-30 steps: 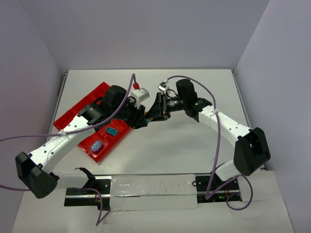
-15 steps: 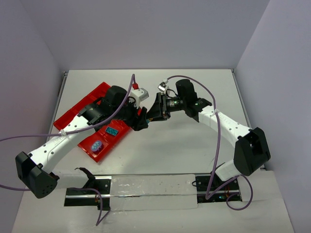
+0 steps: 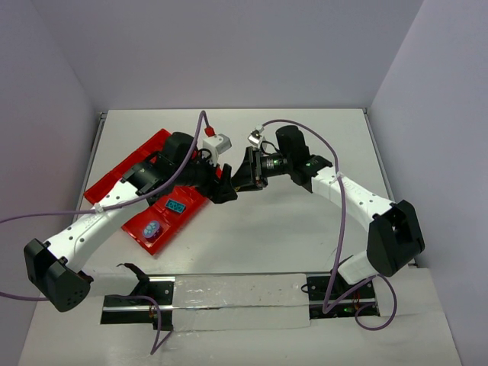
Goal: Sort the legos into containers by color
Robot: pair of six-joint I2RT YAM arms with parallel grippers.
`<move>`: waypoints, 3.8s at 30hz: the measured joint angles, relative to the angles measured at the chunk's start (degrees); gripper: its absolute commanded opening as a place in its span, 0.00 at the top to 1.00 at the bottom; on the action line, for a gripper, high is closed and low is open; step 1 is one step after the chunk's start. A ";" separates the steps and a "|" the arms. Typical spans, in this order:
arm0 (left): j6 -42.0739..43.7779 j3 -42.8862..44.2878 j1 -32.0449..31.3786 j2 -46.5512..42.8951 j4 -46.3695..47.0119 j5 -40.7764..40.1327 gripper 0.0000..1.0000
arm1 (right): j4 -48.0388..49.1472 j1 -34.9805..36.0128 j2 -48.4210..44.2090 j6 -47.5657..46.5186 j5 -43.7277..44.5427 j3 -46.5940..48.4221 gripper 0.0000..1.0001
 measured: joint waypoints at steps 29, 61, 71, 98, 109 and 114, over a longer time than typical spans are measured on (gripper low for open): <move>0.20 -0.01 3.24 -0.33 2.70 8.31 0.51 | 1.64 -0.02 -0.66 2.06 -0.94 -0.45 0.89; 0.92 -0.44 3.17 -0.23 2.31 6.35 1.00 | 1.84 -0.33 -0.66 3.23 0.33 -0.45 0.48; 2.31 -1.39 3.17 -0.71 1.12 5.95 1.00 | 1.34 -0.39 -0.66 2.31 0.36 -0.39 0.38; 4.43 -2.32 3.18 -2.30 -0.62 3.45 1.00 | -3.86 -0.14 2.45 -0.85 0.06 4.24 0.47; 4.57 -2.32 3.28 -2.41 -0.67 3.21 1.00 | -4.37 0.35 3.87 -0.94 0.29 4.99 0.47; 4.57 -2.32 3.28 -2.41 -0.66 3.19 1.00 | -4.17 0.88 4.03 -0.81 0.13 4.99 0.51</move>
